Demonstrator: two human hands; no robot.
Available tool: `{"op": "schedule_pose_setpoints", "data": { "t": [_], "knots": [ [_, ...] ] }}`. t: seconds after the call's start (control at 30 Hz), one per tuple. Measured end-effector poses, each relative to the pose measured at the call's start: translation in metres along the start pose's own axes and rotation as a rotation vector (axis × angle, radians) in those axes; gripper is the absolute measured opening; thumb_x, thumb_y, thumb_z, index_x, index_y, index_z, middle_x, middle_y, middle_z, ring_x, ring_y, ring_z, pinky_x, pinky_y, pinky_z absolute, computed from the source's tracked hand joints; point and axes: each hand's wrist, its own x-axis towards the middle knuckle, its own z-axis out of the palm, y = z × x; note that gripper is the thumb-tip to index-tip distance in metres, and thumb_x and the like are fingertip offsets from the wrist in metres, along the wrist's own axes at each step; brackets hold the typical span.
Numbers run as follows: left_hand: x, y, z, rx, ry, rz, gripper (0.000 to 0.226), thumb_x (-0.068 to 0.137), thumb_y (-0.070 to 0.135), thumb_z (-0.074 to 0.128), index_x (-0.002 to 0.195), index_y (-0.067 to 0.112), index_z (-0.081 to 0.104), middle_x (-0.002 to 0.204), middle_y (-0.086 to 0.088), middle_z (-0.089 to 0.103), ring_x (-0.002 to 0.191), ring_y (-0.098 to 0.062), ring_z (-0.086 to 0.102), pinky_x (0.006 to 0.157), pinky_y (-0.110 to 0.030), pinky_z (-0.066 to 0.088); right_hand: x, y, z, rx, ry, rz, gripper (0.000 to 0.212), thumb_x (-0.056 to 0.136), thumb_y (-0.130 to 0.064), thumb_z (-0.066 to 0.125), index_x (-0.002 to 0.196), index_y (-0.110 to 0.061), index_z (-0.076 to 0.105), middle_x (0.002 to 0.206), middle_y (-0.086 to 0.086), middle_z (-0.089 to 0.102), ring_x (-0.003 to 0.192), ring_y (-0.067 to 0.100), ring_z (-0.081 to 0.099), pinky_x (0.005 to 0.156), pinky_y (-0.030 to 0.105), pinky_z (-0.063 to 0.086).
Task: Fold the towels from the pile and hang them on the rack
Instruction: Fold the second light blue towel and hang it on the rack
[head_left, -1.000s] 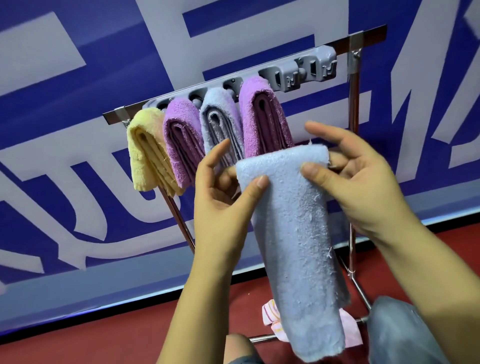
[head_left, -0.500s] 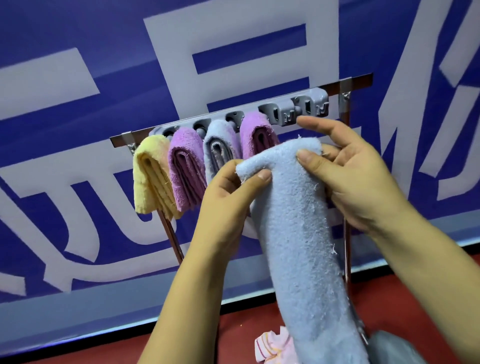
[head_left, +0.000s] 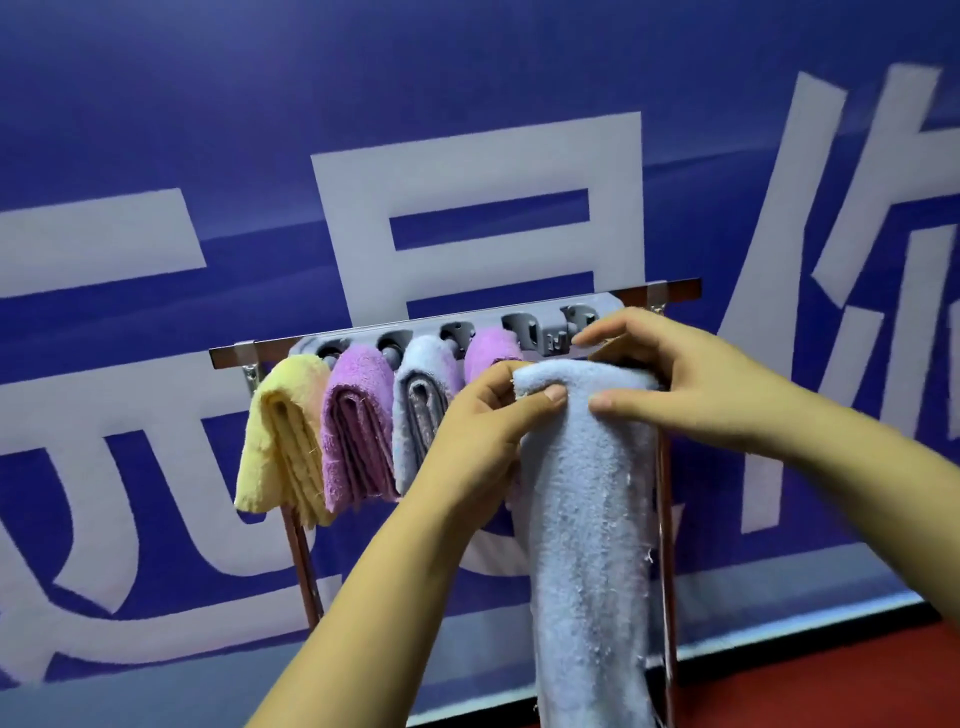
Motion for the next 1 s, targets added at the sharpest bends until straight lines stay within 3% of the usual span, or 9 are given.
{"op": "schedule_pose_setpoints", "data": {
  "t": [0.17, 0.3, 0.47, 0.53, 0.63, 0.73, 0.83, 0.9, 1.0],
  "knots": [
    [0.023, -0.001, -0.003, 0.060, 0.004, -0.006, 0.019, 0.087, 0.002, 0.061, 0.093, 0.016, 0.073, 0.092, -0.006, 0.074, 0.088, -0.021, 0.067, 0.079, -0.034, 0.051, 0.018, -0.004, -0.017, -0.256, -0.211, -0.058, 0.025, 0.083, -0.025, 0.065, 0.098, -0.040, 0.053, 0.100, -0.024, 0.056, 0.100, -0.007, 0.049, 0.082, 0.008, 0.042],
    [0.041, -0.004, -0.002, 0.128, 0.006, -0.022, 0.017, 0.088, 0.006, 0.063, 0.099, 0.013, 0.073, 0.099, -0.011, 0.074, 0.092, -0.022, 0.067, 0.078, -0.030, 0.052, 0.037, -0.008, -0.024, -0.373, -0.379, 0.010, 0.027, 0.084, -0.019, 0.059, 0.093, -0.043, 0.066, 0.099, -0.028, 0.060, 0.099, -0.007, 0.052, 0.082, 0.011, 0.044],
    [0.065, -0.008, 0.005, 0.192, 0.166, -0.055, 0.012, 0.090, 0.016, 0.063, 0.101, 0.011, 0.063, 0.088, 0.002, 0.069, 0.079, -0.012, 0.065, 0.062, -0.019, 0.050, 0.063, -0.009, -0.029, -0.411, -0.266, 0.135, 0.032, 0.080, -0.012, 0.055, 0.092, -0.036, 0.071, 0.099, -0.019, 0.066, 0.097, 0.005, 0.059, 0.080, 0.023, 0.051],
    [0.075, -0.013, 0.005, 0.235, 0.304, -0.044, 0.021, 0.089, 0.017, 0.062, 0.109, 0.014, 0.059, 0.104, 0.000, 0.066, 0.090, -0.012, 0.063, 0.074, -0.026, 0.052, 0.074, -0.008, -0.031, -0.376, -0.197, 0.183, 0.033, 0.079, -0.009, 0.053, 0.090, -0.033, 0.073, 0.102, -0.013, 0.067, 0.098, 0.010, 0.060, 0.081, 0.029, 0.054],
    [0.074, -0.016, 0.008, 0.252, 0.438, 0.039, 0.022, 0.089, 0.017, 0.057, 0.111, 0.018, 0.059, 0.108, 0.001, 0.064, 0.085, -0.008, 0.058, 0.072, -0.021, 0.046, 0.090, -0.008, -0.038, -0.362, -0.105, 0.229, 0.031, 0.080, -0.009, 0.052, 0.088, -0.029, 0.074, 0.104, -0.005, 0.065, 0.089, 0.013, 0.059, 0.066, 0.025, 0.052],
    [0.069, -0.019, 0.012, 0.221, 0.448, 0.104, 0.009, 0.093, 0.021, 0.051, 0.093, 0.022, 0.060, 0.095, 0.003, 0.064, 0.083, -0.011, 0.056, 0.074, -0.024, 0.045, 0.106, -0.008, -0.048, -0.366, -0.046, 0.247, 0.028, 0.080, -0.011, 0.053, 0.088, -0.029, 0.073, 0.102, -0.003, 0.063, 0.077, 0.011, 0.055, 0.056, 0.021, 0.049],
    [0.070, -0.017, 0.022, 0.114, 0.319, 0.012, 0.021, 0.098, 0.028, 0.039, 0.084, 0.018, 0.051, 0.087, 0.001, 0.056, 0.084, -0.015, 0.051, 0.075, -0.031, 0.043, 0.124, -0.011, -0.052, -0.336, -0.027, 0.239, 0.028, 0.080, -0.010, 0.054, 0.091, -0.026, 0.074, 0.103, 0.001, 0.065, 0.081, 0.014, 0.057, 0.059, 0.022, 0.051],
    [0.074, -0.020, 0.028, 0.050, 0.268, -0.068, 0.028, 0.101, 0.040, 0.032, 0.094, 0.027, 0.056, 0.100, 0.008, 0.059, 0.097, -0.013, 0.054, 0.088, -0.035, 0.045, 0.136, -0.014, -0.049, -0.304, -0.024, 0.236, 0.026, 0.080, -0.010, 0.055, 0.091, -0.024, 0.074, 0.104, 0.003, 0.065, 0.085, 0.018, 0.058, 0.065, 0.026, 0.053],
    [0.077, -0.029, 0.032, -0.001, 0.270, -0.110, 0.050, 0.097, 0.058, 0.027, 0.136, 0.032, 0.046, 0.137, 0.009, 0.050, 0.127, -0.013, 0.047, 0.111, -0.044, 0.035, 0.152, -0.017, -0.043, -0.263, -0.020, 0.239, 0.025, 0.079, -0.009, 0.056, 0.090, -0.022, 0.075, 0.102, 0.007, 0.064, 0.087, 0.023, 0.058, 0.063, 0.026, 0.053]
  ]
}}
